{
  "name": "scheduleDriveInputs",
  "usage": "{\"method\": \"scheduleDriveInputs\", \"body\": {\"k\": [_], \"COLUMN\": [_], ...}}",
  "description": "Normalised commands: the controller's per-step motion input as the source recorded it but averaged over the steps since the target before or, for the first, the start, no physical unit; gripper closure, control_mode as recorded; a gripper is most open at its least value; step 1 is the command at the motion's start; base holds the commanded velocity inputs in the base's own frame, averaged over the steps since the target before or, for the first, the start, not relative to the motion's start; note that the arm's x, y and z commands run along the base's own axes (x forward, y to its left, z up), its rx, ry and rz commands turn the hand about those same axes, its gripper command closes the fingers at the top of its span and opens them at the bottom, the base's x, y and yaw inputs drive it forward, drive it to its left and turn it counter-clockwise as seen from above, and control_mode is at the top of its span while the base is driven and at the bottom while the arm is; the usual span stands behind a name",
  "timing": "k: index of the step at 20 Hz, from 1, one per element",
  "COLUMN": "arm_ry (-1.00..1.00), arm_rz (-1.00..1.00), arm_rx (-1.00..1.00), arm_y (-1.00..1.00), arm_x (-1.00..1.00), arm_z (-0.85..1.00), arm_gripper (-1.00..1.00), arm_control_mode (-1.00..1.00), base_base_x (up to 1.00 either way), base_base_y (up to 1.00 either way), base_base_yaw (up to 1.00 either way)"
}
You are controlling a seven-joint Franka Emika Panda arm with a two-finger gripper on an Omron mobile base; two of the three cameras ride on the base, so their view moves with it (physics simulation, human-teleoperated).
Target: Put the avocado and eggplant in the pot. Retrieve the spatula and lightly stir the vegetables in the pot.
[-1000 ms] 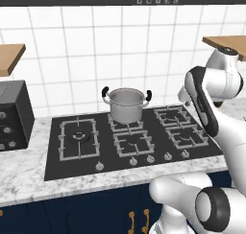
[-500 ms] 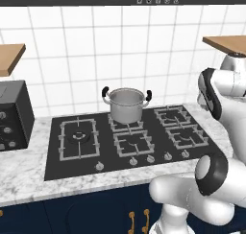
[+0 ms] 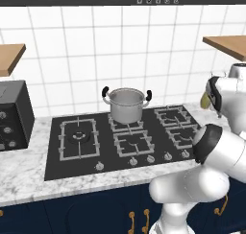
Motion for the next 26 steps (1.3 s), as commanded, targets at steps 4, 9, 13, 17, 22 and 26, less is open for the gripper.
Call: {"method": "scheduleDriveInputs", "body": {"k": [4,9,13,17,22,26], "arm_ry": [0.0,0.0,0.0,0.0,-0.01,-0.01], "arm_rz": [-0.24,-0.16,-0.12,-0.12,-0.15,-0.13], "arm_rx": [0.0,0.03,0.06,0.04,0.0,0.0], "arm_y": [-0.57,-0.47,-0.32,-0.25,-0.19,-0.21], "arm_x": [0.0,0.0,0.0,0.0,0.12,0.25], "arm_z": [-0.23,-0.21,-0.32,-0.37,-0.36,-0.23], "arm_gripper": [-1.0,-1.0,-1.0,-1.0,-1.0,-1.0], "arm_control_mode": [-1.0,-1.0,-1.0,-1.0,-1.0,-1.0], "base_base_x": [0.0,0.0,0.0,0.0,0.0,0.0], "base_base_y": [0.0,0.0,0.0,0.0,0.0,0.0], "base_base_yaw": [0.0,0.0,0.0,0.0,0.0,0.0]}}
